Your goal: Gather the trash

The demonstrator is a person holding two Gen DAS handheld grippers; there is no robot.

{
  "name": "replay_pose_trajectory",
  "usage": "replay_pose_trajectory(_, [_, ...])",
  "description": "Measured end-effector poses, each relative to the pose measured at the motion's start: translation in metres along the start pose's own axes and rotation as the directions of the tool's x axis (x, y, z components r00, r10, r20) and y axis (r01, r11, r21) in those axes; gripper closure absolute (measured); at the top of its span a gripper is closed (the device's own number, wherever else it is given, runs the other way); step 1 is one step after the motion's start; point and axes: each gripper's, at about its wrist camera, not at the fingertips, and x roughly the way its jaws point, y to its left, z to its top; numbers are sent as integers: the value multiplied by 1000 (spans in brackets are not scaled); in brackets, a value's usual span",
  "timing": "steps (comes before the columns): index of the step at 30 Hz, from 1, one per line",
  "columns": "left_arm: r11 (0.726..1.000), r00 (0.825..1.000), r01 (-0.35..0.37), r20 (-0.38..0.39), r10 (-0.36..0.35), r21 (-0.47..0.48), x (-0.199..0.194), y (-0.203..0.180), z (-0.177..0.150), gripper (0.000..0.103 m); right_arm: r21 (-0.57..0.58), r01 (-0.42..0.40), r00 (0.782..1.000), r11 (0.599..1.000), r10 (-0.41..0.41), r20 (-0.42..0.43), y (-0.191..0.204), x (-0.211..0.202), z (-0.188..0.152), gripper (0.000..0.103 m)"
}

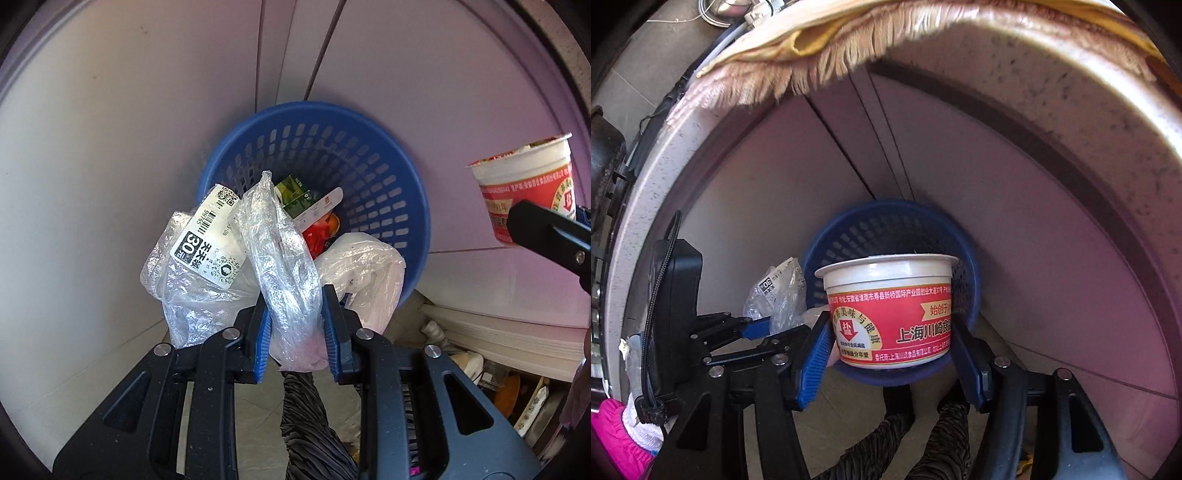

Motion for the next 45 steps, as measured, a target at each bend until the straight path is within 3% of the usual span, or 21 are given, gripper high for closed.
replay_pose_trajectory(14, [999,1000,-27,-3,27,45,12,-23,-4,78,24,27,1000,999,-27,13,-1,16,8,39])
replay_pose_trajectory(20, [998,999,-34,1,34,48,2,-24,-8,71,31,32,999,999,-33,18,6,18,9,38])
replay_pose_trajectory(25, [999,999,-31,17,30,44,4,-22,-11,57,31,36,999,999,-37,17,11,13,9,33])
replay_pose_trajectory(35, [998,999,-30,24,29,50,4,-16,-18,57,17,36,999,999,-36,21,22,2,11,33])
replay_pose_trajectory(45, [999,998,-23,65,20,40,-27,-9,-17,57,-9,25,998,1000,-25,51,28,-25,19,31])
